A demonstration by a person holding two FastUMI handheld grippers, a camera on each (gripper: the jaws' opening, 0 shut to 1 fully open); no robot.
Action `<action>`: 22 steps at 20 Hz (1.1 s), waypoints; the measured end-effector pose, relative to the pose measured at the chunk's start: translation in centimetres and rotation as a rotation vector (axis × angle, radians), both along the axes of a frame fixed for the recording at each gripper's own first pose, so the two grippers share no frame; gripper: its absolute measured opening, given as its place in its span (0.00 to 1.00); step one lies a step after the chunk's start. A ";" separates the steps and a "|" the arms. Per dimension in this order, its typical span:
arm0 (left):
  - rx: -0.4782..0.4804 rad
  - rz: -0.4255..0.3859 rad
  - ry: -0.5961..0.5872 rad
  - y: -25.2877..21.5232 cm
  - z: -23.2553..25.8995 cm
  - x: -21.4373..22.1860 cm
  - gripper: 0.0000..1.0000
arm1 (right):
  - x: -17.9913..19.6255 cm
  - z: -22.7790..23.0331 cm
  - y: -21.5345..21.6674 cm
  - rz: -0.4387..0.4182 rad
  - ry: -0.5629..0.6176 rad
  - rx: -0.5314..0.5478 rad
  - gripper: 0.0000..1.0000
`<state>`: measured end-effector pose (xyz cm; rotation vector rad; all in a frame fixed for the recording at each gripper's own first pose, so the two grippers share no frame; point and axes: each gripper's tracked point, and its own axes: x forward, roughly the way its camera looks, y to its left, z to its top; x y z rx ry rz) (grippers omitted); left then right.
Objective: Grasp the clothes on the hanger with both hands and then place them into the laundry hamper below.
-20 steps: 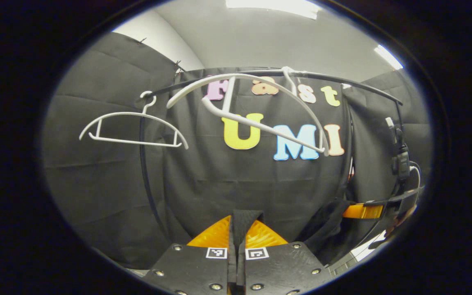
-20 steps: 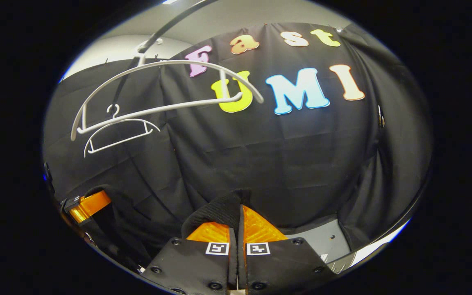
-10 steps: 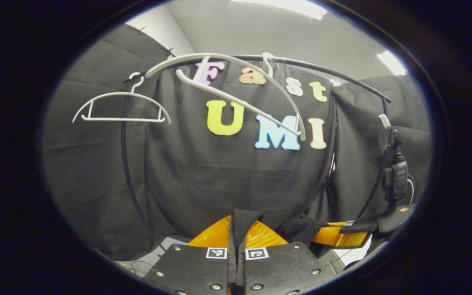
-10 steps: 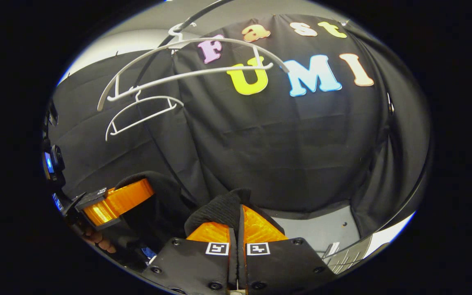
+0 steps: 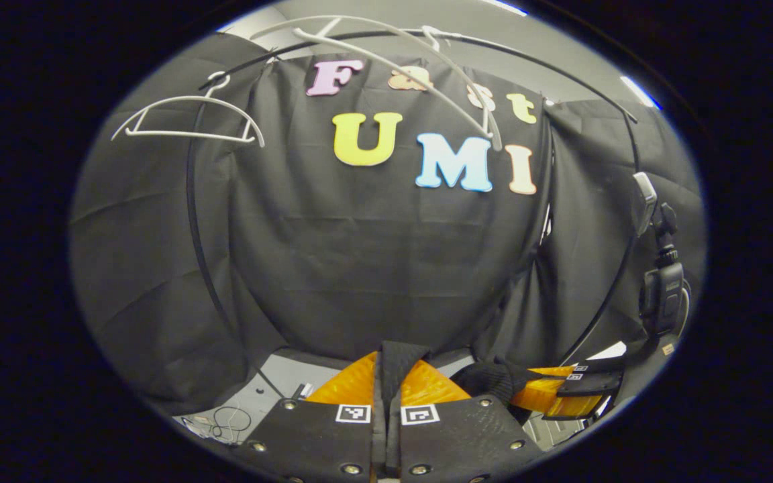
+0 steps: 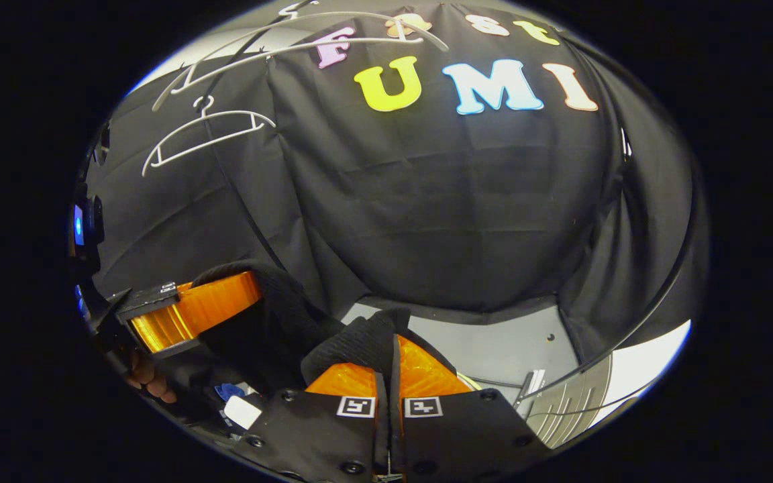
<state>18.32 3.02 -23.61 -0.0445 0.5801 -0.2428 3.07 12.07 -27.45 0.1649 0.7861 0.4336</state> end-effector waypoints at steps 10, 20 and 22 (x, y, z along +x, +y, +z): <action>0.134 -0.017 0.230 3.0 -10.4 -4.6 0.04 | -3.3 -6.4 -1.5 0.006 0.116 -0.143 0.02; 0.174 -0.017 0.307 6.7 -13.2 -6.7 0.17 | -5.8 -9.3 -2.1 -0.010 0.216 -0.231 0.20; 0.192 -0.045 0.288 6.8 -12.7 -6.5 0.18 | -6.3 -9.7 -1.9 -0.015 0.234 -0.235 0.21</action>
